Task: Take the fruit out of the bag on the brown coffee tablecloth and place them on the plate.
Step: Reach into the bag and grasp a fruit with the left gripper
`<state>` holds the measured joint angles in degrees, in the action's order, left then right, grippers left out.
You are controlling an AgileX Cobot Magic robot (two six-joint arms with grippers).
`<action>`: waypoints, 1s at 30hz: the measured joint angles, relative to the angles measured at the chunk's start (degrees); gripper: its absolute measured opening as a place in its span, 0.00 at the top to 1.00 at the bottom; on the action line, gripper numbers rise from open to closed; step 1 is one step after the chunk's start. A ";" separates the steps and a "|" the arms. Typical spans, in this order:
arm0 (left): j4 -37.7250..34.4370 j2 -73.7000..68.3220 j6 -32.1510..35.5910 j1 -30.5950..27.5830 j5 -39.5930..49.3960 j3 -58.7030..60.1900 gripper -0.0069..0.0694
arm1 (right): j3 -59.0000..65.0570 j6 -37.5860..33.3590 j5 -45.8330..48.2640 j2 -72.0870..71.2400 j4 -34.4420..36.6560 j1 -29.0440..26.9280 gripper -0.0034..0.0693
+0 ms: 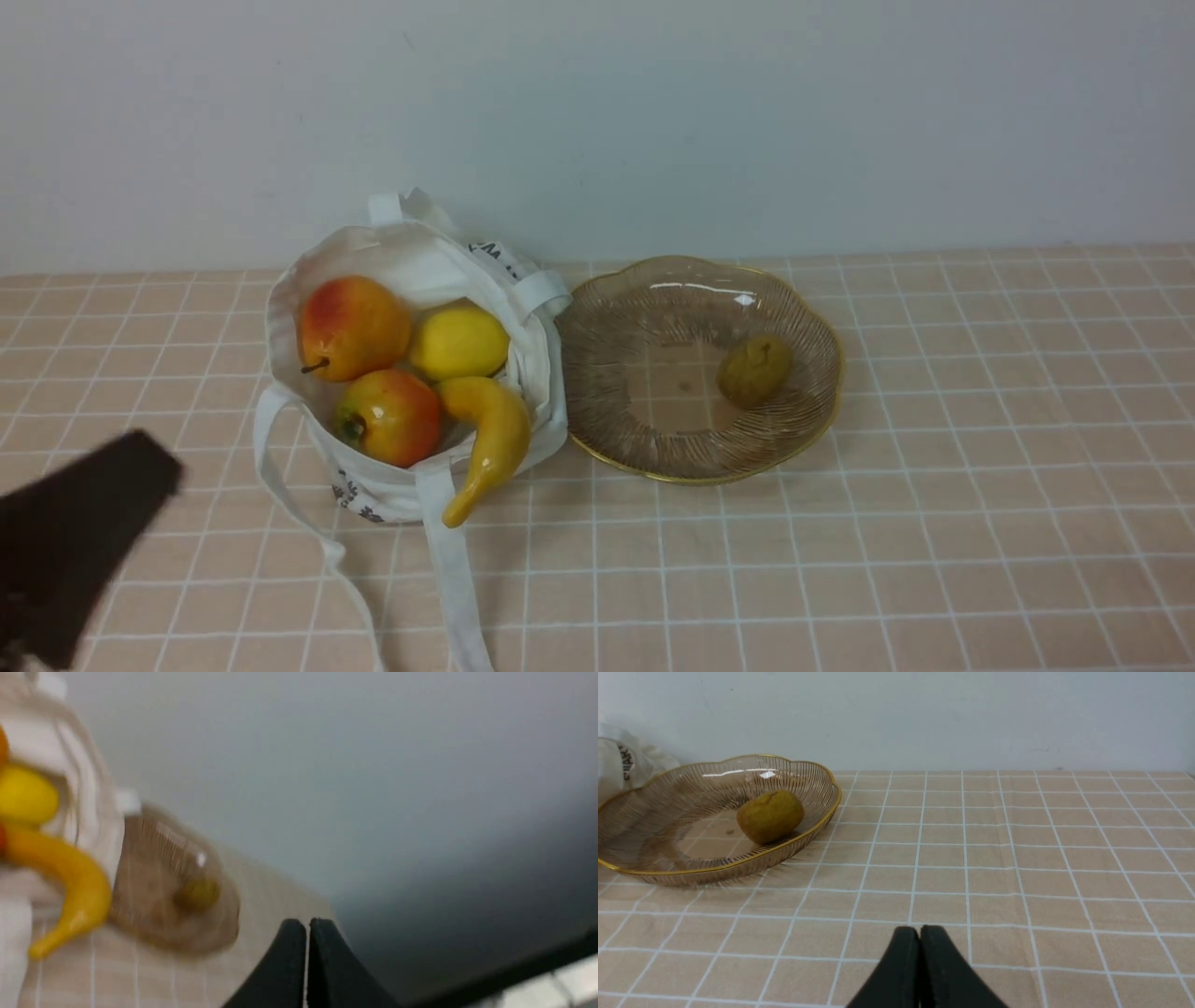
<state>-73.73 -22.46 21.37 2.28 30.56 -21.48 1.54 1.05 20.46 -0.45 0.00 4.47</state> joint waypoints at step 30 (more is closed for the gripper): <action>59.07 -66.80 -21.37 2.16 35.61 -57.93 0.91 | -0.02 0.00 0.04 0.00 0.00 0.00 0.97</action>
<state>-14.66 -89.27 0.00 4.44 66.17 -79.41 1.52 1.05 20.50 -0.45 0.00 4.47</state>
